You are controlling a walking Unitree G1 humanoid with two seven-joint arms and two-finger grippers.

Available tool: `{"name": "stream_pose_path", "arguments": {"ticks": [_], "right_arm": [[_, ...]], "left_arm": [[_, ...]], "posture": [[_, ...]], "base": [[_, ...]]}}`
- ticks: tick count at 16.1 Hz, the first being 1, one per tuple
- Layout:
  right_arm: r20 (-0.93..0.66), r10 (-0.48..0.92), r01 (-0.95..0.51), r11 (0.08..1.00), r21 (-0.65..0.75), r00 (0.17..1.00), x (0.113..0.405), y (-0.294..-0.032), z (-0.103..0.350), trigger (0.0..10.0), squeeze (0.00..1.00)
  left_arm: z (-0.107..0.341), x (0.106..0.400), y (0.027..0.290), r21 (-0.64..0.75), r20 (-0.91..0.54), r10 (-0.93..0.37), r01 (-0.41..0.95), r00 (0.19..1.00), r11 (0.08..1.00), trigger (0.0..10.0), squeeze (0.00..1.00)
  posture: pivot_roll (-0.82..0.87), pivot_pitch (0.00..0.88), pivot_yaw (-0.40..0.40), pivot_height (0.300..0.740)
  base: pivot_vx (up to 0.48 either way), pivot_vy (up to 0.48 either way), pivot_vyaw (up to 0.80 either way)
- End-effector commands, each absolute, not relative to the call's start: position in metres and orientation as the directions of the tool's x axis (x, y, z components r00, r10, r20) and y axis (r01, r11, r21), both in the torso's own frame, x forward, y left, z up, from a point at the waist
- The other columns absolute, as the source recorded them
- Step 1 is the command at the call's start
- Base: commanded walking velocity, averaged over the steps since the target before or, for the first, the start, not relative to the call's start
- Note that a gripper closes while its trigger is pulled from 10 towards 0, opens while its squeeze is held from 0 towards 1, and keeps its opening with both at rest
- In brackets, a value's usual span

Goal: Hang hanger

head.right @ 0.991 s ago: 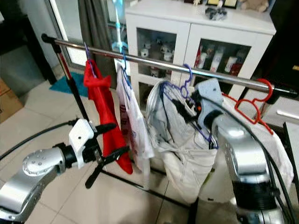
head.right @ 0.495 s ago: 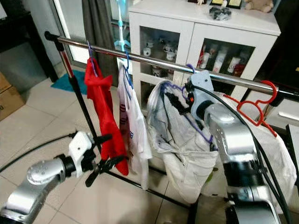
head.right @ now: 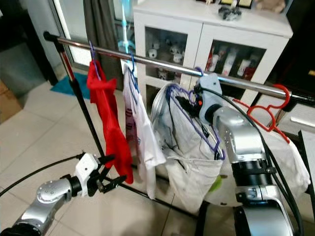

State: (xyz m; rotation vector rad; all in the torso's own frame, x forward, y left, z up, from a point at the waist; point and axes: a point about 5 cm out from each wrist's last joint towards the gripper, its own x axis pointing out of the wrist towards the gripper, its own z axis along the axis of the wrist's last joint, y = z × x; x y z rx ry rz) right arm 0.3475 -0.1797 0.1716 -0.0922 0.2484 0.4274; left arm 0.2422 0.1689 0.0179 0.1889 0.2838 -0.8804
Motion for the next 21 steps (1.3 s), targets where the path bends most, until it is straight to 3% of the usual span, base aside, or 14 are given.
{"name": "stream_pose_path", "arguments": {"ticks": [1, 3, 4, 5, 8, 10, 12, 17, 21], "right_arm": [[-0.229, 0.43, -0.442, 0.897, -0.004, 0.873, 0.349, -0.178, 0.179, 0.0, 0.0], [-0.248, 0.458, -0.473, 0.881, -0.004, 0.854, 0.345, -0.178, 0.176, 0.0, 0.0], [-0.252, 0.461, -0.478, 0.878, -0.005, 0.851, 0.345, -0.178, 0.175, 0.0, 0.0], [-0.263, 0.466, -0.484, 0.875, -0.004, 0.845, 0.342, -0.178, 0.173, 0.0, 0.0], [-0.265, 0.468, -0.486, 0.874, -0.002, 0.843, 0.34, -0.176, 0.173, 0.0, 0.0], [-0.268, 0.471, -0.49, 0.872, -0.003, 0.84, 0.338, -0.174, 0.173, 0.0, 0.0], [-0.265, 0.467, -0.483, 0.876, 0.005, 0.844, 0.335, -0.173, 0.173, 0.0, 0.0], [-0.264, 0.424, -0.441, 0.898, -0.003, 0.866, 0.334, -0.173, 0.172, 0.0, 0.0], [-0.253, 0.432, -0.444, 0.896, 0.007, 0.866, 0.333, -0.164, 0.173, 0.0, 0.0]], "left_arm": [[0.025, 0.249, 0.17, 0.077, -0.257, -0.736, 0.773, 0.626, 0.63, 10.0, 0.0], [0.033, 0.264, 0.169, -0.014, -0.111, -0.715, 0.718, 0.691, 0.696, 10.0, 0.0], [0.029, 0.267, 0.168, -0.051, -0.132, -0.701, 0.701, 0.701, 0.711, 10.0, 0.0], [0.048, 0.275, 0.161, 0.101, -0.171, -0.709, 0.728, 0.684, 0.678, 10.0, 0.0], [0.097, 0.296, 0.119, 0.125, -0.12, -0.748, 0.758, 0.652, 0.64, 10.0, 0.0], [0.132, 0.293, 0.094, 0.127, -0.037, -0.814, 0.81, 0.58, 0.572, 10.0, 0.0], [0.163, 0.267, 0.079, 0.146, -0.005, -0.903, 0.893, 0.43, 0.425, 10.0, 0.0], [0.159, 0.254, 0.094, 0.176, -0.182, -0.879, 0.894, 0.441, 0.412, 10.0, 0.0], [0.154, 0.252, 0.117, 0.144, -0.243, -0.819, 0.854, 0.52, 0.5, 10.0, 0.0]], "posture": [[-0.12, 0.0, -0.02, 0.74], [-0.11, 0.0, -0.025, 0.74], [-0.12, 0.0, -0.025, 0.74], [-0.12, 0.0, -0.025, 0.74], [-0.13, 0.0, -0.013, 0.74], [-0.15, 0.0, 0.01, 0.74], [-0.16, 0.0, 0.018, 0.74], [-0.15, 0.0, 0.035, 0.74], [-0.14, 0.0, 0.027, 0.74]], "base": [[0.0, 0.0, 0.0], [0.0, 0.0, 0.0], [0.0, 0.0, 0.0], [0.0, 0.0, 0.0], [0.0, 0.0, 0.0], [0.0, 0.0, 0.0], [0.0, 0.0, 0.0], [0.0, 0.0, 0.0], [0.0, 0.0, 0.0]]}}
